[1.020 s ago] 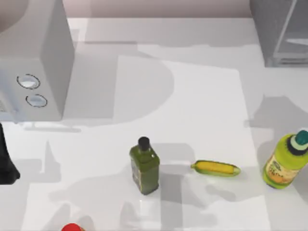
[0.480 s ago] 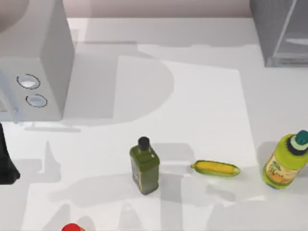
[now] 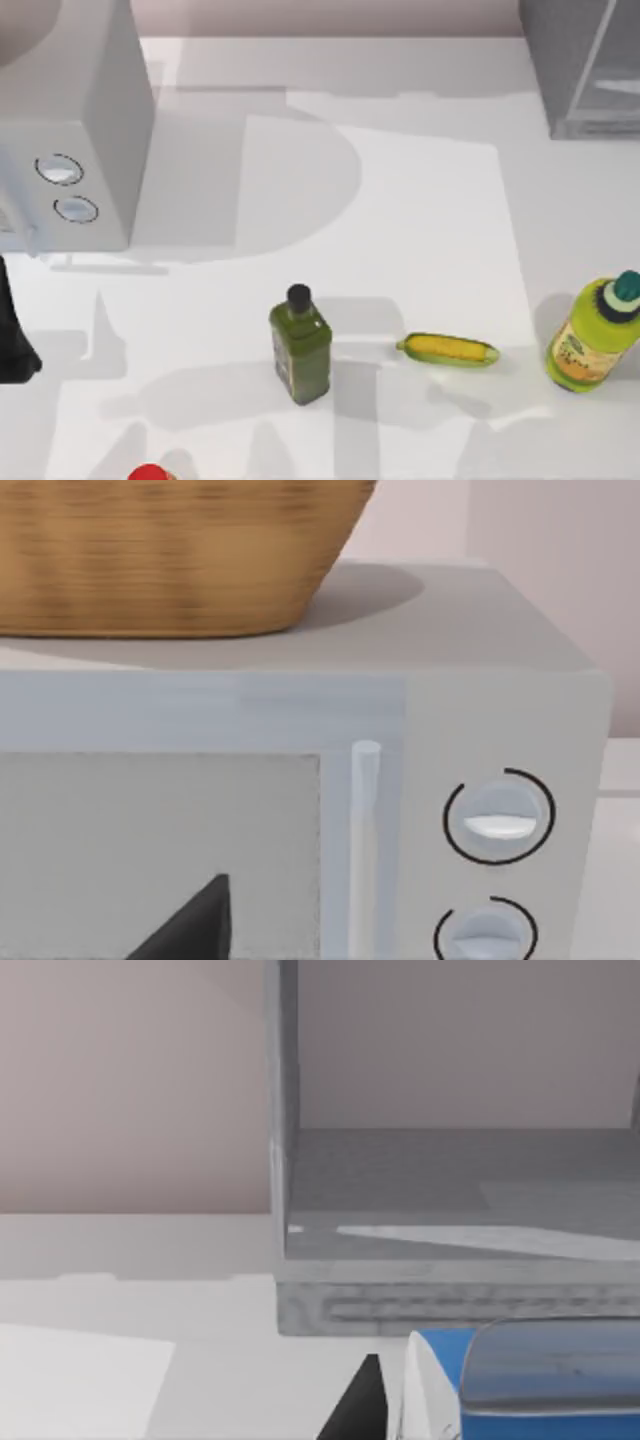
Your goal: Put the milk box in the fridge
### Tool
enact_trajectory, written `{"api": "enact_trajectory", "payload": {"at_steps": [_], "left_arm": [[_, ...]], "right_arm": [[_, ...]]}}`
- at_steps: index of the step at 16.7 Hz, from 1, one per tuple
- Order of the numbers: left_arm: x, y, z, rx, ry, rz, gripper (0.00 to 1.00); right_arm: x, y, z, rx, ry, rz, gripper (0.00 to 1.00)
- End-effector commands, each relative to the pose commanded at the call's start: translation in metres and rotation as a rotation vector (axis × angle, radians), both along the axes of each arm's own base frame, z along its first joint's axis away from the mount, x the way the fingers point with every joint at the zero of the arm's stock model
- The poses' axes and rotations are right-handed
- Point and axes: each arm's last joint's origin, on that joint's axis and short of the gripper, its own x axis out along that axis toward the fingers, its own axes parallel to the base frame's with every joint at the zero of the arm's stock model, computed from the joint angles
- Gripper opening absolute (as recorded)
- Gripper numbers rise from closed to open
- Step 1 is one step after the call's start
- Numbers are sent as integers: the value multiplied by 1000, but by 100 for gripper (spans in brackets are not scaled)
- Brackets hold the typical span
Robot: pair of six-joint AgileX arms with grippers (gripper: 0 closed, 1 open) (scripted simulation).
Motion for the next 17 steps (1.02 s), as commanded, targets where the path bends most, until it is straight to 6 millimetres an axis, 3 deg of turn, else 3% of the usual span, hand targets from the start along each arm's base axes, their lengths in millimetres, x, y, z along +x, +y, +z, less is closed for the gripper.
{"api": "enact_trajectory", "payload": {"at_steps": [4,7,10,14,17], "left_arm": [[0,0,0,0,0,0,100],[0,0,0,0,0,0,100],[0,0,0,0,0,0,100],[0,0,0,0,0,0,100],[0,0,0,0,0,0,100]], "right_arm": [[1,0,8,2,-15,3,0],[6,-1,34,0,-63,5,0],[25,-5,68,-7,-104,5,0],[85,-17,99,-13,-92,2,0],[152,-34,92,-10,-45,1,0]]}}
